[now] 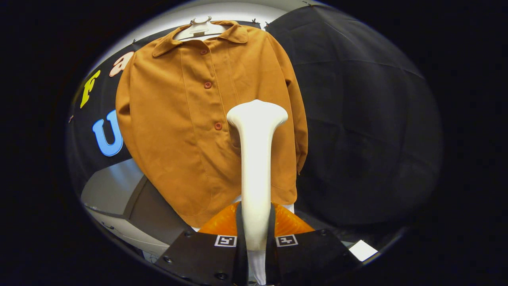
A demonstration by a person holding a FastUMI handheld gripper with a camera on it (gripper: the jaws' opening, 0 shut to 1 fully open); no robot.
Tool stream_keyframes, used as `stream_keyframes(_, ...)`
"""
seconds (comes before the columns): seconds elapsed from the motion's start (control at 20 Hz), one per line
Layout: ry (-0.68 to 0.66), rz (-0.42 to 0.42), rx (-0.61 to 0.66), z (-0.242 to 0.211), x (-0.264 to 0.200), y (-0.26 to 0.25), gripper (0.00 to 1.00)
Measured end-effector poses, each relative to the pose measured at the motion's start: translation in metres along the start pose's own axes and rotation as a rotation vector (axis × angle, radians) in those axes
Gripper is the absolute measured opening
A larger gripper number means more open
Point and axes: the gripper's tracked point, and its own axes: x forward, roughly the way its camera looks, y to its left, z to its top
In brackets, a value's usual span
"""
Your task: Iron the clothes twice with a garment steamer, once on the left side and once on the right side.
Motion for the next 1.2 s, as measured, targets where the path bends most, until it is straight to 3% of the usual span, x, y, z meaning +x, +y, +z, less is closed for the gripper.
stream_keyframes(0.8, 0.176, -0.075, -0.006, -0.100, -0.019, -0.018, 0.21)
stream_keyframes(1.2, 0.092, -0.042, -0.022, -0.077, -0.052, -0.002, 0.21)
